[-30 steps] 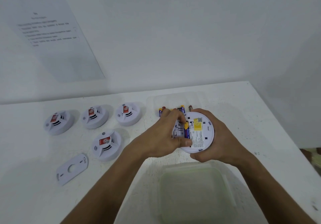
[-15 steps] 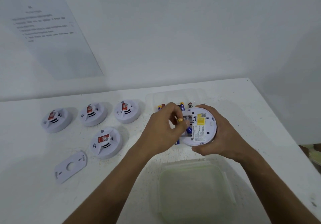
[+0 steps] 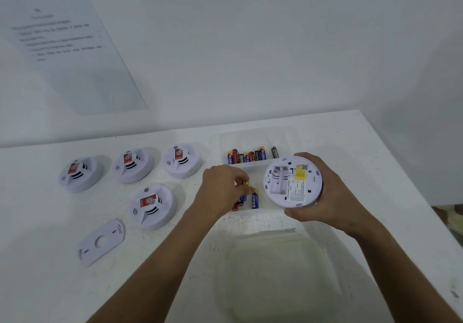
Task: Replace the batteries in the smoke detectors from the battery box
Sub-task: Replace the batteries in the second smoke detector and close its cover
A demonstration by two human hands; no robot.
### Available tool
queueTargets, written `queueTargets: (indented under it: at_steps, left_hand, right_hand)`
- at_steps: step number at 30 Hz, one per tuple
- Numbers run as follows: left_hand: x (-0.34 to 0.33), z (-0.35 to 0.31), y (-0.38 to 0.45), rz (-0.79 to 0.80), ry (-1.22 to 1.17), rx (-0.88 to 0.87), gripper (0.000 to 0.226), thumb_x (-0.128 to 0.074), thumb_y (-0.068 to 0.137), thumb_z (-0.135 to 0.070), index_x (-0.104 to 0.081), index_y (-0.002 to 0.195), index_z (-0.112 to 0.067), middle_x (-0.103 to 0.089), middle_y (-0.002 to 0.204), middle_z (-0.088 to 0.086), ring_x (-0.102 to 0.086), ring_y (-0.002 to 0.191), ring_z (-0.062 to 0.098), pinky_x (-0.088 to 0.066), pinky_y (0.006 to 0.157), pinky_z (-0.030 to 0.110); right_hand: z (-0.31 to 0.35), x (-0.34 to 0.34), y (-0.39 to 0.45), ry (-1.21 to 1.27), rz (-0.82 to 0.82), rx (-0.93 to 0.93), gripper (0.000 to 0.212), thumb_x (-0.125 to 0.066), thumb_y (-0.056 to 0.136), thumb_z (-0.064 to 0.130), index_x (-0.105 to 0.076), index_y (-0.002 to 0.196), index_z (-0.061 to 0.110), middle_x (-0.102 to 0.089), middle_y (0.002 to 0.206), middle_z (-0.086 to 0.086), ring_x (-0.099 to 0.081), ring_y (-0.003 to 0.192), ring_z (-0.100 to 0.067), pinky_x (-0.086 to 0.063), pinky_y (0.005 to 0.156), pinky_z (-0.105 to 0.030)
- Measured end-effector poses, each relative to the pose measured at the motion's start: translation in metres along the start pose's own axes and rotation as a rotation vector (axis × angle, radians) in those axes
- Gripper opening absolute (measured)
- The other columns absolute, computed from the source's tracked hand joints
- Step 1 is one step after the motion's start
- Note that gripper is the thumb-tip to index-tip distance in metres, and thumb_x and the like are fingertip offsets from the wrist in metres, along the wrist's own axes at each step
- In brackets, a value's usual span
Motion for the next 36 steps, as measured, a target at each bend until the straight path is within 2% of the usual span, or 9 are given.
queueTargets:
  at_steps: [2,6,12,15,19,25,28,32,36]
  left_hand:
    - [-0.005,0.000,0.001,0.024,0.113,-0.001,0.029,-0.070,0.085,-0.036,-0.070,0.110,-0.022,-0.072,0.102,-0.005,-0.062,0.100,0.017,-0.034,0.097,0.033]
    - [-0.009,0.001,0.006,0.044,0.271,-0.010,0.022,-0.063,0.090,-0.039,-0.069,0.103,-0.022,-0.071,0.101,-0.004,-0.059,0.100,0.018,-0.021,0.083,0.032]
    - [-0.001,0.001,0.007,0.024,0.264,-0.053,0.036,-0.061,0.091,-0.040,-0.064,0.122,-0.020,-0.062,0.118,-0.001,-0.058,0.106,0.018,-0.036,0.100,0.035]
    - [0.014,0.003,0.011,-0.113,0.079,-0.085,0.031,-0.068,0.087,-0.035,-0.069,0.112,-0.017,-0.064,0.106,0.000,-0.059,0.093,0.014,-0.041,0.085,0.023]
    - [0.026,0.003,0.038,-0.170,0.028,-0.065,0.028,-0.068,0.087,-0.034,-0.070,0.108,-0.016,-0.062,0.103,0.003,-0.054,0.089,0.012,-0.028,0.072,0.014]
    - [0.016,-0.001,0.093,0.065,0.123,-0.008,0.039,-0.071,0.086,-0.031,-0.063,0.121,-0.015,-0.062,0.106,0.002,-0.056,0.080,0.015,-0.043,0.070,0.024]
    - [0.008,0.000,0.114,0.202,0.267,-0.034,0.047,-0.074,0.083,-0.032,-0.061,0.125,-0.015,-0.063,0.115,0.006,-0.059,0.090,0.017,-0.047,0.078,0.027]
    - [0.008,-0.002,0.126,0.341,0.430,-0.072,0.054,-0.075,0.082,-0.034,-0.058,0.129,-0.012,-0.057,0.128,0.007,-0.056,0.114,0.023,-0.047,0.089,0.034]
    - [0.008,-0.002,0.130,0.400,0.460,-0.082,0.047,-0.072,0.084,-0.035,-0.065,0.123,-0.010,-0.064,0.122,0.008,-0.060,0.110,0.024,-0.049,0.089,0.035]
  right_hand:
    - [-0.002,-0.001,-0.001,0.006,0.005,-0.010,0.087,-0.086,0.050,0.015,-0.046,0.126,0.030,-0.059,0.113,0.031,-0.058,0.108,0.005,-0.046,0.082,-0.005]
    - [-0.003,-0.001,-0.001,0.009,0.020,-0.015,0.087,-0.086,0.050,0.018,-0.045,0.126,0.031,-0.058,0.115,0.030,-0.057,0.110,0.005,-0.046,0.083,-0.005]
    - [-0.003,0.002,-0.001,0.033,0.010,-0.030,0.089,-0.087,0.047,0.032,-0.046,0.127,0.035,-0.059,0.117,0.029,-0.057,0.114,0.000,-0.048,0.085,-0.008]
    - [-0.004,0.003,-0.002,0.051,0.015,-0.031,0.090,-0.088,0.048,0.027,-0.045,0.128,0.033,-0.059,0.118,0.026,-0.057,0.115,0.000,-0.049,0.085,-0.009]
    - [-0.003,0.006,-0.002,0.056,0.002,-0.029,0.091,-0.085,0.048,0.035,-0.044,0.130,0.032,-0.059,0.119,0.029,-0.057,0.116,0.002,-0.048,0.085,-0.007]
    - [-0.009,0.016,-0.004,0.048,-0.018,-0.026,0.092,-0.088,0.049,0.017,-0.046,0.129,0.031,-0.061,0.119,0.023,-0.058,0.115,-0.002,-0.049,0.083,-0.009]
    - [-0.012,0.020,-0.005,0.058,-0.017,-0.030,0.091,-0.087,0.051,0.012,-0.047,0.130,0.027,-0.061,0.119,0.022,-0.058,0.115,-0.003,-0.050,0.083,-0.010]
    - [-0.014,0.021,-0.003,0.059,-0.009,-0.035,0.093,-0.089,0.050,0.025,-0.046,0.133,0.024,-0.060,0.120,0.022,-0.058,0.116,-0.003,-0.049,0.085,-0.009]
    - [-0.012,0.019,0.002,0.060,-0.005,-0.037,0.091,-0.084,0.050,0.036,-0.045,0.131,0.027,-0.059,0.120,0.025,-0.057,0.115,-0.001,-0.048,0.086,-0.007]
Point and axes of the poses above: each hand's wrist, its own y-axis towards the middle knuckle, its own x-axis out of the back of the hand, z = x × y, the point moved 2 cm from there along y, towards the middle knuckle
